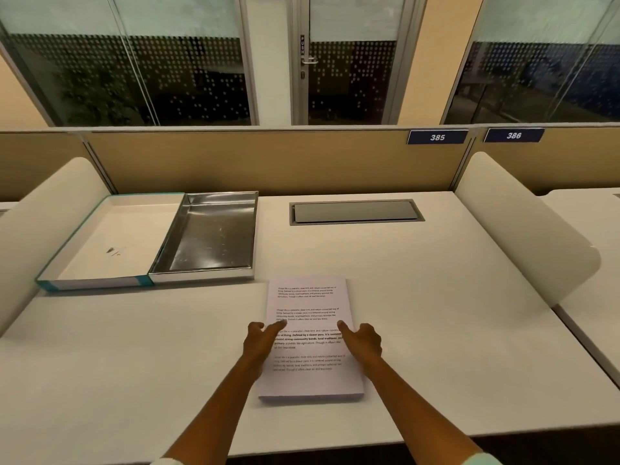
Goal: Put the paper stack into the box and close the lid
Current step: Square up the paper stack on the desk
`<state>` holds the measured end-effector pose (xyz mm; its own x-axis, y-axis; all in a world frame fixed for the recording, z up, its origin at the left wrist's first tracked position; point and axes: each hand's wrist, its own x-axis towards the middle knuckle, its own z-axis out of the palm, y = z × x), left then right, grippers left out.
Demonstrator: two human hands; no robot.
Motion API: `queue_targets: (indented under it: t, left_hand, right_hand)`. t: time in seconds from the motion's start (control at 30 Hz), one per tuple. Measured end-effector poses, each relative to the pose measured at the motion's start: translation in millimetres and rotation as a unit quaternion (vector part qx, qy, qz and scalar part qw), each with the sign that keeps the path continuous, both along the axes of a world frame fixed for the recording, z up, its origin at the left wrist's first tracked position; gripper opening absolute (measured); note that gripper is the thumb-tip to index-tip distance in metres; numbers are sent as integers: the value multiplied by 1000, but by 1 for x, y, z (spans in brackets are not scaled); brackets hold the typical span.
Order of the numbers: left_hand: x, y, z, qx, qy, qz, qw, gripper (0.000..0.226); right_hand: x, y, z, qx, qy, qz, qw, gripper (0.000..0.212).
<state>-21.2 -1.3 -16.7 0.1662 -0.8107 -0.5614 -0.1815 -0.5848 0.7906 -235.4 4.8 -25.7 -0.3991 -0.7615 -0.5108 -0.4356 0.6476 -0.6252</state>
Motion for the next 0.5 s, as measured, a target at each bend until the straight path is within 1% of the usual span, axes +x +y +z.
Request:
queue_targets:
  t: [0.07, 0.13, 0.2, 0.27, 0.33, 0.4, 0.5]
  left_hand:
    - [5, -8, -2, 24, 53, 8, 998, 70]
    - [7, -12, 1, 38, 84, -2, 996, 57]
    - [8, -17, 2, 47, 89, -15, 995, 46]
    - [6, -20, 3, 53, 83, -14, 995, 43]
    - [0, -22, 1, 50, 43, -6, 998, 47]
    - [-8, -21, 2, 46, -30, -7, 998, 53]
    - [-18, -18, 5, 43, -125, -19, 991, 54]
  right_hand:
    - [-6, -6, -1, 7, -30, -29, 999, 59]
    - [-8, -12, -1, 11, -48, -42, 998, 56]
    - [-7, -17, -2, 22, -60, -47, 997, 55]
    - [-4, -21, -3, 31, -71, -56, 995, 55]
    - [-1, -26, -4, 38, -72, -58, 995, 53]
    - [0, -29, -5, 44, -69, -58, 995, 49]
    - [0, -34, -4, 48, -82, -58, 994, 41]
